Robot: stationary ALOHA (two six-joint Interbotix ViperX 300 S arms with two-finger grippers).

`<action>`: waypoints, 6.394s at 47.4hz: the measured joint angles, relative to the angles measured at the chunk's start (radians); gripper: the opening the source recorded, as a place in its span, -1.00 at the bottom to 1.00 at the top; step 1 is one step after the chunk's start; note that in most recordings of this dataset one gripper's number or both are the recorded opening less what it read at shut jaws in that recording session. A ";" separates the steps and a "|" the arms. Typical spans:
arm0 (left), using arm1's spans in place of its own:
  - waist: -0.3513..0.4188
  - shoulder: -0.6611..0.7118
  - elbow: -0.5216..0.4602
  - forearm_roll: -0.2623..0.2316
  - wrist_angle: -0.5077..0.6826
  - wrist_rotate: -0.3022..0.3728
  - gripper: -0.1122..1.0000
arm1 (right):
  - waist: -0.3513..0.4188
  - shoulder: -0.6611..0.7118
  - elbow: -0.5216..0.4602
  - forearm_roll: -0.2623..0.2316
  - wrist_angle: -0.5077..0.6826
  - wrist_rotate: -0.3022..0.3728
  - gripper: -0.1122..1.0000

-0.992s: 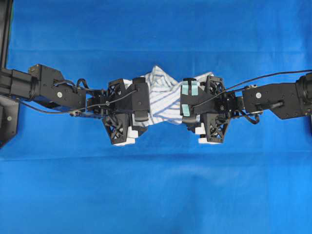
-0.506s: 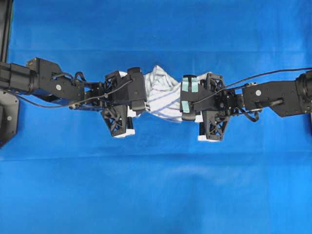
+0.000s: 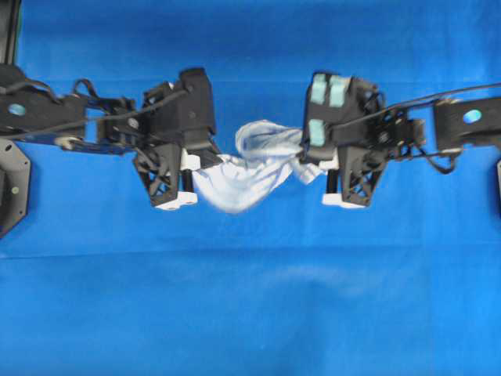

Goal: Lift the towel with both arms.

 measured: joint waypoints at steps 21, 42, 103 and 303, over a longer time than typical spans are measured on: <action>-0.003 -0.198 -0.199 0.000 0.213 0.002 -0.73 | 0.003 -0.110 -0.290 0.002 0.299 -0.014 -0.68; -0.003 -0.215 -0.439 0.000 0.396 0.014 -0.73 | 0.031 -0.112 -0.548 0.000 0.483 -0.051 -0.68; -0.005 -0.245 -0.436 0.002 0.371 0.061 0.85 | 0.044 -0.112 -0.561 -0.011 0.485 -0.100 0.42; -0.052 -0.169 -0.598 0.014 0.592 0.089 -0.75 | 0.140 -0.097 -0.574 -0.075 0.460 0.087 -0.73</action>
